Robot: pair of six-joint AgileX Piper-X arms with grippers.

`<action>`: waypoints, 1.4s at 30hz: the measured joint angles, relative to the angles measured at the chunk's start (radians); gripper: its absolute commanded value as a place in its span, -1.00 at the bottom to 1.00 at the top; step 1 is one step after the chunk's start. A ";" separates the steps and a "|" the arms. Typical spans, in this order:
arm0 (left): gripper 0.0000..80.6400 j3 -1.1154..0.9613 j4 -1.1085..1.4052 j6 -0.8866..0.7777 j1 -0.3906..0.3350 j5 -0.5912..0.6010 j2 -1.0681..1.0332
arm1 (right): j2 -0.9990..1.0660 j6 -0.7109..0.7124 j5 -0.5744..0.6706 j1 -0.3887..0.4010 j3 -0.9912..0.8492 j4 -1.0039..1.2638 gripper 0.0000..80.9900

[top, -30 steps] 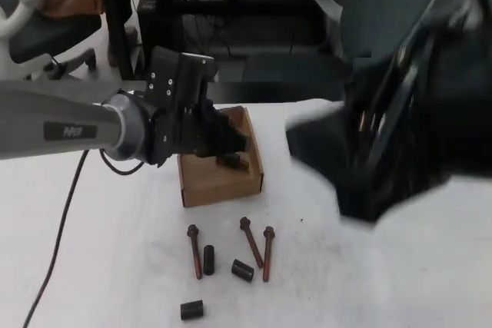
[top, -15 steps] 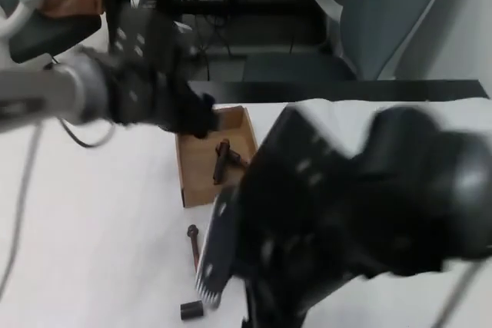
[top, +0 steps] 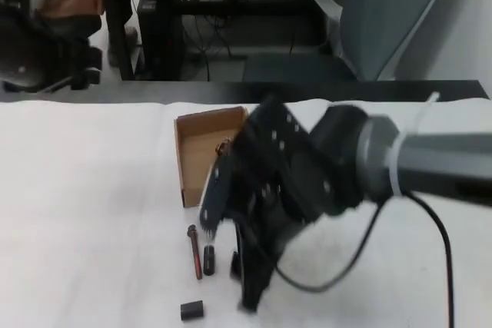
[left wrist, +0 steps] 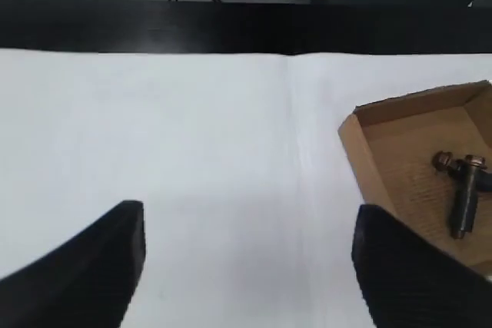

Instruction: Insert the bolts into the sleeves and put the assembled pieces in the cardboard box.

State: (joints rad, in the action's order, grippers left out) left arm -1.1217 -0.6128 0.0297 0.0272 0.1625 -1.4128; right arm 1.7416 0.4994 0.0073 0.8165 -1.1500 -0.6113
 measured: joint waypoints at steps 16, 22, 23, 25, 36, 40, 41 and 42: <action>0.74 0.112 -0.034 -0.059 -0.049 0.142 0.005 | 0.172 0.060 0.026 -0.038 -0.078 -0.025 0.01; 0.74 0.141 -0.016 -0.090 -0.100 0.153 0.005 | 0.194 0.060 0.040 -0.038 -0.078 -0.027 -0.36; 0.74 0.141 -0.016 -0.103 -0.116 0.153 0.005 | 0.198 0.060 0.042 -0.038 -0.082 -0.027 -0.72; 0.74 0.141 -0.016 -0.120 -0.141 0.152 0.005 | 0.203 0.060 0.038 -0.038 -0.086 -0.032 -0.99; 0.74 0.208 -0.009 -0.264 -0.239 0.102 0.005 | 0.076 -0.066 -0.070 -0.037 -0.079 -0.133 -0.99; 0.74 0.244 0.010 -0.344 -0.333 0.079 0.005 | -0.063 -0.101 -0.072 -0.037 -0.079 -0.107 -0.99; 0.74 0.252 0.021 -0.368 -0.365 0.054 0.005 | -0.085 -0.106 -0.072 -0.037 -0.082 -0.103 -0.99; 0.74 0.258 0.032 -0.393 -0.398 0.021 0.005 | -0.110 -0.111 -0.072 -0.037 -0.082 -0.100 -0.99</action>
State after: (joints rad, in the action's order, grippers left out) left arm -0.8633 -0.5807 -0.3632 -0.3703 0.1838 -1.4078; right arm 1.6311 0.3881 -0.0646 0.7798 -1.2319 -0.7109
